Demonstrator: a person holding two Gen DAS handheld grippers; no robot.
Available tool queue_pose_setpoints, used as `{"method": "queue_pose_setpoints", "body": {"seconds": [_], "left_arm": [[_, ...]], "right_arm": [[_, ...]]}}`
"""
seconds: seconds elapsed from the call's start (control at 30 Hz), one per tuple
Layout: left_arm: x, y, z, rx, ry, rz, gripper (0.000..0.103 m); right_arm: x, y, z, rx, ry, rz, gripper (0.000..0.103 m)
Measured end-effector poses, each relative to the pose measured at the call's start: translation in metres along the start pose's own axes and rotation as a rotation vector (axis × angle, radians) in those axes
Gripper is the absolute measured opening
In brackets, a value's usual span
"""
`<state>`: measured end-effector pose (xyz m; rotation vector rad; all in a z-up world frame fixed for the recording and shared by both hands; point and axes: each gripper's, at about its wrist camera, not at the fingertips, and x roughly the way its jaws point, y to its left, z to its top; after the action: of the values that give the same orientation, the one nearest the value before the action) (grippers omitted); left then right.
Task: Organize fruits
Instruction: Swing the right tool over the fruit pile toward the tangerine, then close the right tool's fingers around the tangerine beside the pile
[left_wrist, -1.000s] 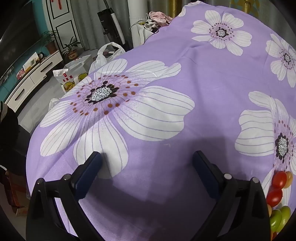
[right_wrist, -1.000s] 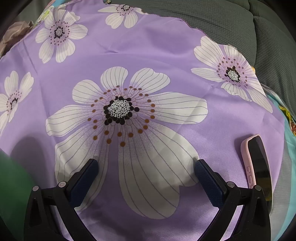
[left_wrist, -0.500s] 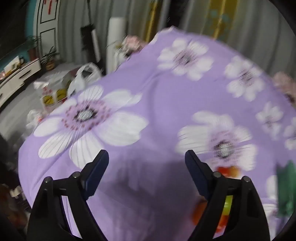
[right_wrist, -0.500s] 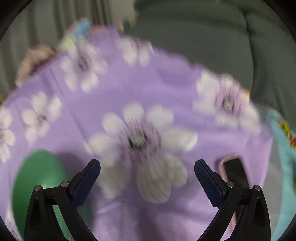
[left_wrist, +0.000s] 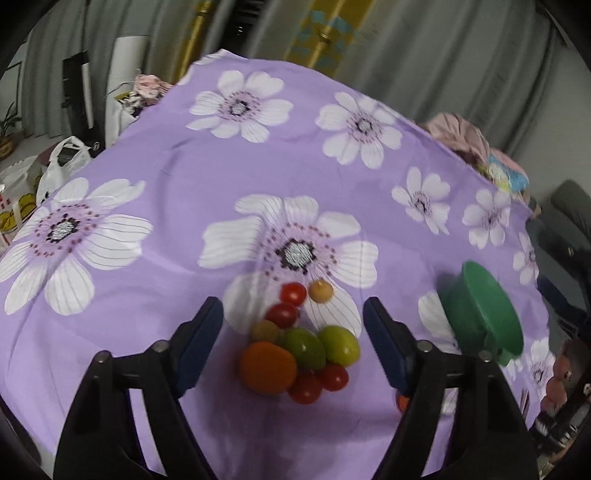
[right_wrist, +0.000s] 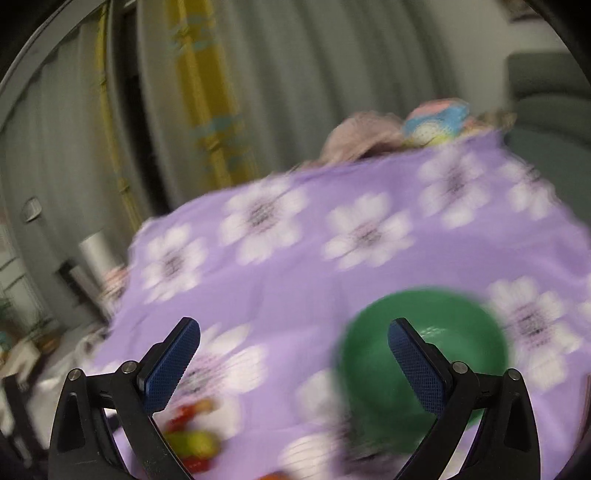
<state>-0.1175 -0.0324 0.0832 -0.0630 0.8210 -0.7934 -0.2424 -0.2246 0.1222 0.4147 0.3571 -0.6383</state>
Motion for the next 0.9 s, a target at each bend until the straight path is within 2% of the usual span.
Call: {"method": "queue_pose_setpoints", "body": {"seconds": [0.1, 0.13, 0.27, 0.33, 0.4, 0.53, 0.67, 0.9], "left_arm": [[0.009, -0.008, -0.005, 0.014, 0.033, -0.028, 0.066], [0.013, -0.011, -0.008, 0.019, 0.052, -0.048, 0.063], [0.018, -0.026, -0.012, 0.047, 0.091, -0.112, 0.051], [0.019, -0.037, -0.017, 0.071, 0.114, -0.172, 0.051], [0.024, -0.049, -0.021, 0.086, 0.156, -0.23, 0.05], [0.038, -0.073, -0.037, 0.136, 0.26, -0.298, 0.049], [0.05, -0.09, -0.053, 0.183, 0.329, -0.337, 0.047], [0.066, -0.096, -0.067, 0.19, 0.404, -0.36, 0.046]], "right_arm": [[0.014, 0.007, -0.014, 0.045, 0.12, 0.084, 0.099], [0.02, 0.008, -0.018, 0.042, 0.165, 0.099, 0.095], [0.029, 0.014, -0.028, 0.004, 0.299, 0.108, 0.076], [0.03, 0.009, -0.032, 0.014, 0.352, 0.117, 0.073], [0.038, 0.008, -0.04, 0.01, 0.418, 0.088, 0.072], [0.045, -0.012, -0.054, 0.065, 0.539, 0.066, 0.058], [0.049, -0.025, -0.059, 0.086, 0.59, 0.041, 0.057], [0.048, -0.025, -0.06, 0.074, 0.592, 0.063, 0.057]]}}
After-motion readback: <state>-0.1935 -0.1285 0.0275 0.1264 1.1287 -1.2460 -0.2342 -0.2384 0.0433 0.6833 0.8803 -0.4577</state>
